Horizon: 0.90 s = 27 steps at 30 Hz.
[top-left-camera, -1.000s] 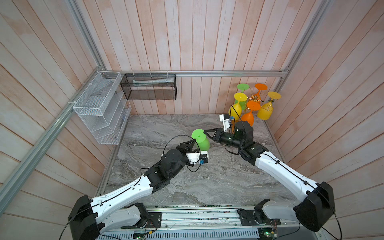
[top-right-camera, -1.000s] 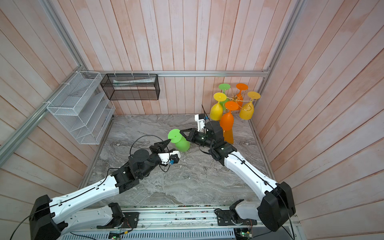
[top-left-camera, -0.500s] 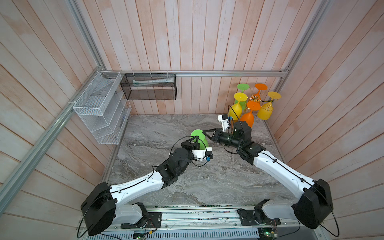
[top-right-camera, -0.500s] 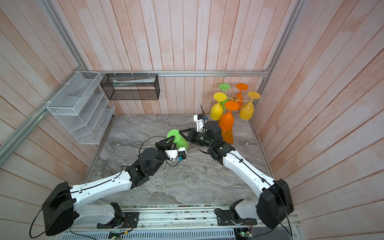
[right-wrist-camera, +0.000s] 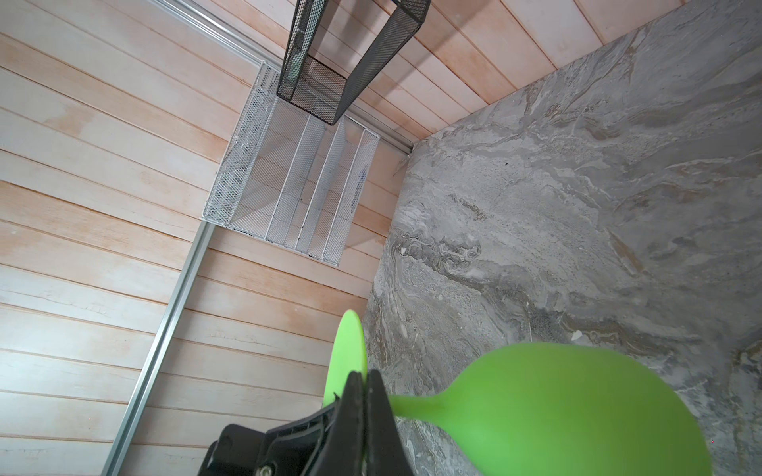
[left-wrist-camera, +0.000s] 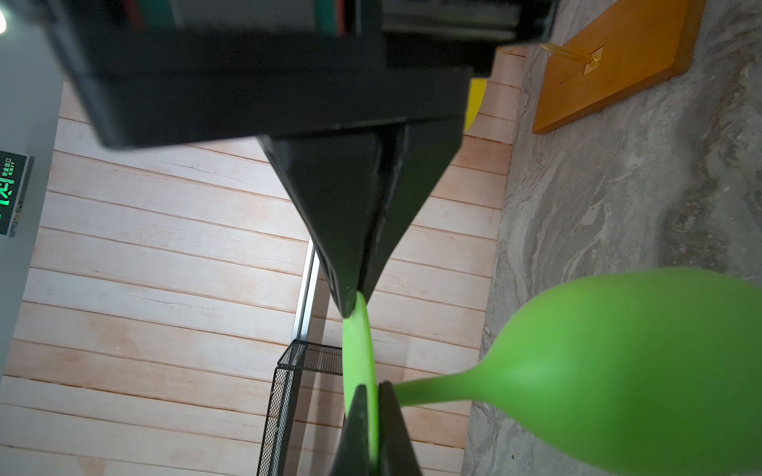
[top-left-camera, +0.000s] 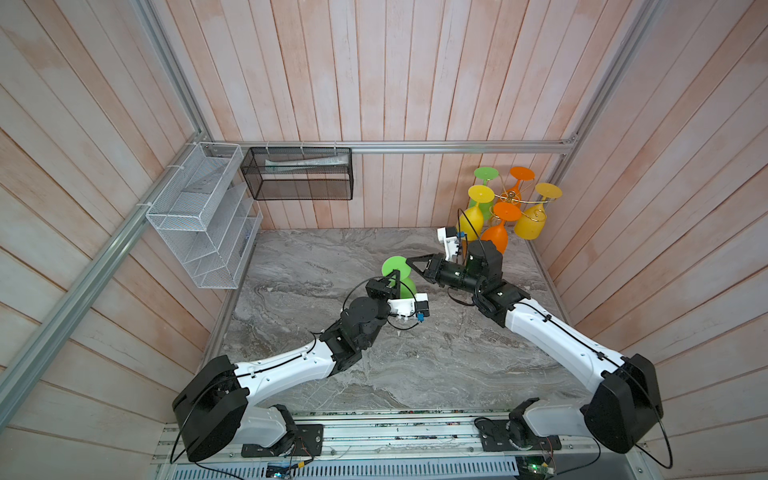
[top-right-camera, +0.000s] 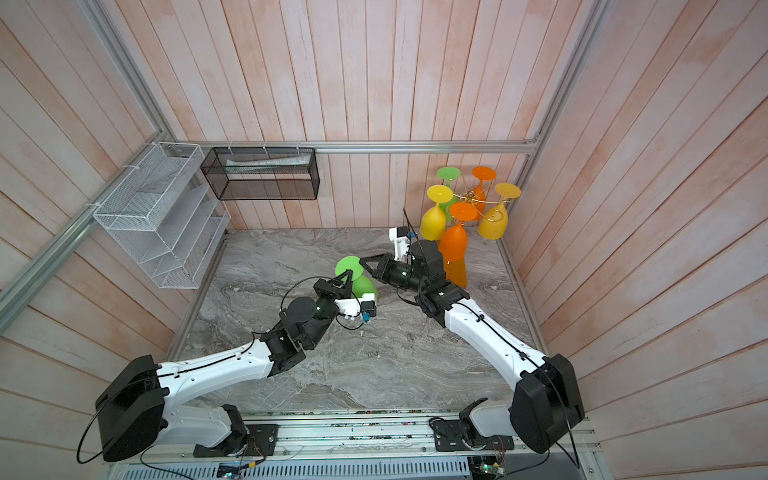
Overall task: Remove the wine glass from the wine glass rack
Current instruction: 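Grasp the green glass's foot with the left gripper and open the right gripper, then hold the green glass with the left gripper while the right gripper withdraws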
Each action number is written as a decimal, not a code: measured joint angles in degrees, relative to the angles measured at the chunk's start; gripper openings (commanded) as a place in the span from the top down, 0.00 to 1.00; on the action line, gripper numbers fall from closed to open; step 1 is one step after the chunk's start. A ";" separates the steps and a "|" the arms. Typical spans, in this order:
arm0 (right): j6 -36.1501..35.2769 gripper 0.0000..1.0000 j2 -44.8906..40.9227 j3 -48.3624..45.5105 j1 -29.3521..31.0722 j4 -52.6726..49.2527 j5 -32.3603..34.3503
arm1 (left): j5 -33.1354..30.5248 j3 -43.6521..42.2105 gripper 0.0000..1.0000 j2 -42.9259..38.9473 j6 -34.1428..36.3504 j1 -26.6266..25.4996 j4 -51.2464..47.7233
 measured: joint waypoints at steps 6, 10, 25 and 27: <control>-4.20 0.41 -1.03 -0.28 -0.90 -1.57 1.64 | -1.03 0.26 1.00 -2.05 -8.81 -0.02 -2.78; -5.77 0.34 -5.62 -3.65 -4.02 -0.96 2.25 | -0.83 1.73 1.00 -5.81 -20.65 0.04 -9.27; -13.35 0.42 -13.81 -6.75 -10.27 -3.72 4.66 | 24.15 1.09 1.00 -14.64 -84.80 19.78 -30.62; -14.78 0.42 -13.79 -6.40 -10.19 -5.55 4.90 | 30.25 0.46 1.00 -13.86 -91.73 23.12 -30.95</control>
